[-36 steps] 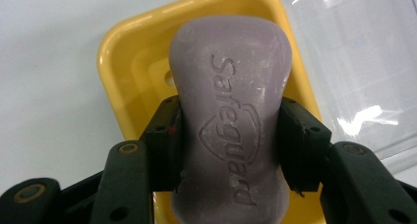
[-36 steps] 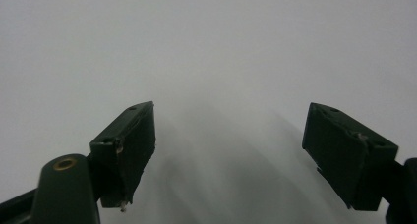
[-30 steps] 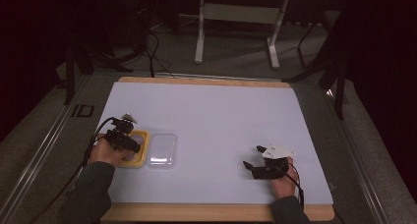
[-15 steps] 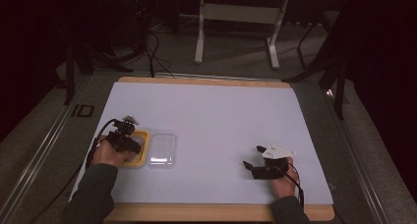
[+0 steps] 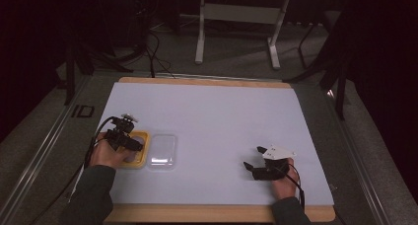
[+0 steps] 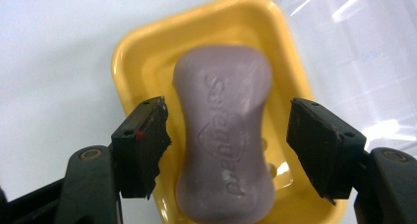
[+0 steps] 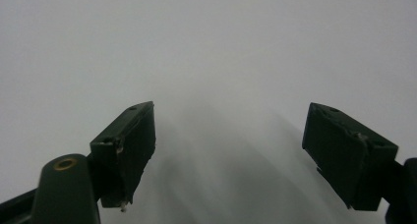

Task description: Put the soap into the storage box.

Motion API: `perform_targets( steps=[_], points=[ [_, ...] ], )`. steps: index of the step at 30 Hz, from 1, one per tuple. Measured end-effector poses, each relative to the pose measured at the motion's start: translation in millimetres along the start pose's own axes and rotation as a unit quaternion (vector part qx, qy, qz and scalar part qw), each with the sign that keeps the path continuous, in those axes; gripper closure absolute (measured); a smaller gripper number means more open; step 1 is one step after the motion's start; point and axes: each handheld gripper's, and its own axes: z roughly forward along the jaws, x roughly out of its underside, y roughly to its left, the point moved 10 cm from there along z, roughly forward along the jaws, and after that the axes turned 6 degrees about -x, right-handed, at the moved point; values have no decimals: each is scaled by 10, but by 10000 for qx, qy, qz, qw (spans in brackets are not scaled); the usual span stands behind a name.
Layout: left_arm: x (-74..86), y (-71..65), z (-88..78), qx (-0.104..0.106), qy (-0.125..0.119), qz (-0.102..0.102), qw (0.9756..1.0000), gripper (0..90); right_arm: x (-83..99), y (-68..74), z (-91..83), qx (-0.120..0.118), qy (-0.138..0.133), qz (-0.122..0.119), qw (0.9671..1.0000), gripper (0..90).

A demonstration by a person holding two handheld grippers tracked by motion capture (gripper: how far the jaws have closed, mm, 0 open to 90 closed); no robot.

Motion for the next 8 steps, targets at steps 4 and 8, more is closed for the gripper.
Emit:
perform_targets(
  steps=[4, 8],
  points=[
    [-56, -33, -48, -36, -190, 90, 9998, 333, -1, -1, -1, 0, -10, 18, 10000, 199],
    [-160, -194, -91, 163, -550, 283, 9980, 367, -2, -4, 1, -10, -20, 35, 10000, 198]
  ],
)
